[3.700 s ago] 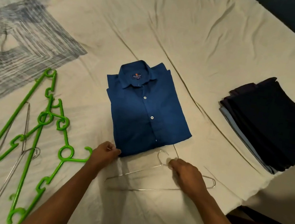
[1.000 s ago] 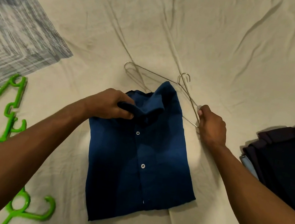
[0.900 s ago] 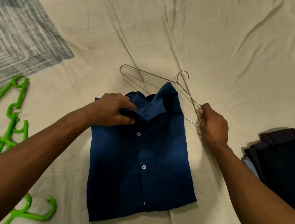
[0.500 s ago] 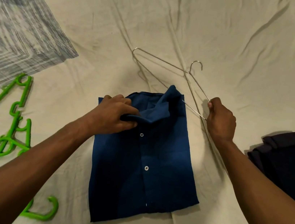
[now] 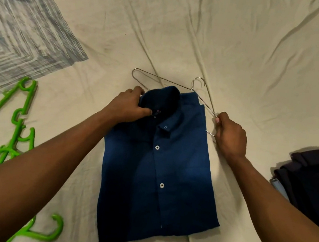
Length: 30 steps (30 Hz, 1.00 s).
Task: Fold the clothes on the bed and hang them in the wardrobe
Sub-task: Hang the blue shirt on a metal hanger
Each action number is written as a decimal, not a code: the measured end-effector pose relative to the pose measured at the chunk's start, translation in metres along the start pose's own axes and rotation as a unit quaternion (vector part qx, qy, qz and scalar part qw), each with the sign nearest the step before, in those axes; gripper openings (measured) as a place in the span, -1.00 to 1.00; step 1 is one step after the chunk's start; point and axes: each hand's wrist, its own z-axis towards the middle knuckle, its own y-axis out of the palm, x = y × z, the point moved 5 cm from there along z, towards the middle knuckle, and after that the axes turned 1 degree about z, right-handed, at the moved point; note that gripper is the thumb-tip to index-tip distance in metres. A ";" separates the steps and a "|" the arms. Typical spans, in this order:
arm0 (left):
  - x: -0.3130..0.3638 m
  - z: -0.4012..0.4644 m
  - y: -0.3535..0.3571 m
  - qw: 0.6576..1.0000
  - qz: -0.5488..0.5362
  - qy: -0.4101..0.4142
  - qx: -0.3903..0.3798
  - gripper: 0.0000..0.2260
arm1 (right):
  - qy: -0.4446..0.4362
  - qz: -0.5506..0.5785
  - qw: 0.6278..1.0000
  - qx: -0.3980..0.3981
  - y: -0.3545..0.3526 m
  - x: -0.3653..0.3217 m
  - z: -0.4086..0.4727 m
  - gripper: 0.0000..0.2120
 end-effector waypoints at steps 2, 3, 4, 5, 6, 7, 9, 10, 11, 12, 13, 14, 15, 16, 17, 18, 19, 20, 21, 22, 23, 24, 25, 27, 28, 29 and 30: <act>0.003 0.014 0.000 1.000 0.000 -0.025 -0.012 -0.41 | -0.004 0.001 1.000 0.000 0.003 0.000 0.000 -0.80; 0.004 0.018 0.000 0.999 -0.010 -0.038 -0.029 -0.42 | -0.006 0.001 1.000 -0.001 0.004 -0.001 -0.001 -0.80; 0.005 0.020 0.001 0.997 -0.018 -0.051 -0.055 -0.42 | -0.007 0.002 1.000 -0.002 0.004 -0.001 0.000 -0.79; 0.007 0.022 0.002 0.995 -0.019 -0.055 -0.080 -0.42 | -0.007 0.002 1.000 -0.004 0.004 -0.002 0.000 -0.78; 0.008 0.023 0.003 0.994 -0.016 -0.054 -0.099 -0.47 | -0.008 0.003 1.000 -0.006 0.004 -0.002 0.001 -0.78; 0.010 0.021 0.003 0.993 -0.009 -0.046 -0.104 -0.54 | -0.010 0.004 1.000 -0.007 0.004 -0.003 0.002 -0.78; 0.017 0.012 0.000 0.997 0.022 -0.012 -0.072 -0.63 | -0.018 0.005 1.000 -0.008 0.002 -0.005 0.003 -0.78; 0.020 0.005 -0.001 0.998 0.046 0.022 -0.043 -0.66 | -0.022 0.008 1.000 -0.007 0.001 -0.006 0.004 -0.78; 0.023 -0.004 0.000 0.994 0.079 0.068 -0.015 -0.70 | -0.029 0.011 1.000 -0.003 0.000 -0.008 0.004 -0.78; 0.025 -0.013 0.003 0.986 0.114 0.118 0.011 -0.74 | -0.038 0.009 0.999 0.002 -0.002 -0.011 0.005 -0.77; 0.026 -0.023 0.007 0.976 0.140 0.164 0.032 -0.76 | -0.047 0.006 0.999 0.008 -0.003 -0.014 0.006 -0.75; 0.025 -0.031 0.011 0.968 0.151 0.195 0.050 -0.76 | -0.056 0.001 0.998 0.015 -0.005 -0.017 0.008 -0.74; 0.022 -0.036 0.013 0.965 0.147 0.209 0.063 -0.77 | -0.062 -0.003 0.998 0.020 -0.005 -0.019 0.009 -0.74; 0.019 -0.038 0.014 0.966 0.130 0.213 0.074 -0.77 | -0.067 -0.004 0.998 0.023 -0.005 -0.021 0.010 -0.76; 0.016 -0.039 0.013 0.969 0.106 0.206 0.084 -0.76 | -0.071 -0.004 0.997 0.026 -0.005 -0.023 0.010 -0.81; 0.015 -0.039 0.011 0.973 0.078 0.196 0.091 -0.75 | -0.075 -0.002 0.997 0.029 -0.006 -0.025 0.010 -0.85; 0.016 -0.038 0.008 0.977 0.049 0.184 0.095 -0.75 | -0.079 0.002 0.996 0.034 -0.007 -0.027 0.009 -0.89; 0.017 -0.037 0.006 0.979 0.024 0.175 0.101 -0.77 | -0.087 0.007 0.995 0.039 -0.009 -0.030 0.008 -0.90; 0.020 -0.037 0.003 0.981 0.008 0.166 0.104 -0.79 | -0.094 0.013 0.995 0.043 -0.011 -0.033 0.007 -0.90; 0.022 -0.036 0.001 0.982 -0.004 0.157 0.107 -0.80 | -0.101 0.020 0.994 0.047 -0.013 -0.037 0.006 -0.89; 0.023 -0.035 0.000 0.984 -0.011 0.141 0.110 -0.82 | -0.107 0.025 0.993 0.053 -0.015 -0.040 0.006 -0.85; 0.023 -0.033 -0.002 0.986 -0.018 0.119 0.114 -0.83 | -0.111 0.030 0.991 0.060 -0.017 -0.043 0.007 -0.80; 0.021 -0.030 -0.004 0.988 -0.024 0.094 0.118 -0.84 | -0.118 0.035 0.990 0.066 -0.020 -0.047 0.007 -0.76; 0.018 -0.025 -0.009 0.991 -0.039 0.052 0.119 -0.84 | -0.140 0.043 0.987 0.065 -0.023 -0.055 0.008 -0.68; 0.016 -0.023 -0.011 0.991 -0.051 0.035 0.117 -0.84 | -0.155 0.044 0.985 0.057 -0.023 -0.057 0.007 -0.66; 0.015 -0.022 -0.013 0.991 -0.067 0.020 0.116 -0.84 | -0.171 0.042 0.983 0.044 -0.021 -0.059 0.005 -0.66; 0.014 -0.020 -0.014 0.990 -0.083 0.006 0.117 -0.83 | -0.186 0.040 0.981 0.032 -0.020 -0.059 0.003 -0.67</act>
